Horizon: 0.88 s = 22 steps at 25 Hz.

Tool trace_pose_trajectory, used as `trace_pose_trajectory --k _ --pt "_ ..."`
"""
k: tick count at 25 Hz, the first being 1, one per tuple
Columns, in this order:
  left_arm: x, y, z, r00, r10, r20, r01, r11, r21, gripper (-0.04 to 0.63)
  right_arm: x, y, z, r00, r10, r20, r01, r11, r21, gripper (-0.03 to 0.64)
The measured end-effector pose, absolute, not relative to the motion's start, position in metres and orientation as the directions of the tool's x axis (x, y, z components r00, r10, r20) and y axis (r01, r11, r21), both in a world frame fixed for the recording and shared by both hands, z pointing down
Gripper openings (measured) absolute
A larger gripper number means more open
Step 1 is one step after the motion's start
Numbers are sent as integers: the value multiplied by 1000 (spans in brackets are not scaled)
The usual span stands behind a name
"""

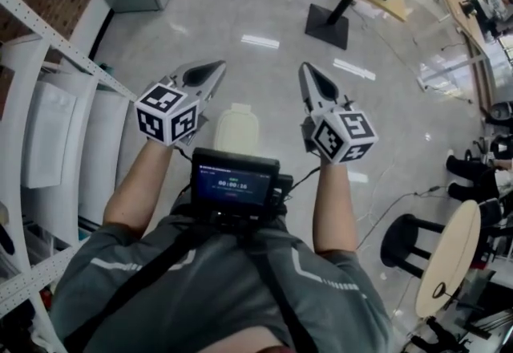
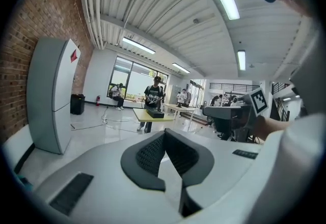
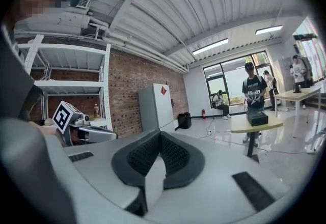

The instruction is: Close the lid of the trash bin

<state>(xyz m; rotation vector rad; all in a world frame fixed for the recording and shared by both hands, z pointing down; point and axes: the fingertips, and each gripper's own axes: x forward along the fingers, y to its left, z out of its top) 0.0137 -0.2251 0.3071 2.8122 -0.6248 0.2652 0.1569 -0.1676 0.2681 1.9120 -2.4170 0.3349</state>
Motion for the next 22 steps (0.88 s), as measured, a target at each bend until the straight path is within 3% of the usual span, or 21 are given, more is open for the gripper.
trace_pose_trajectory --k 22 --pt "6 -245 241 894 -444 69 -449 -881 152 3 150 -173 205 -272 -959 76 -960 265 -86 0"
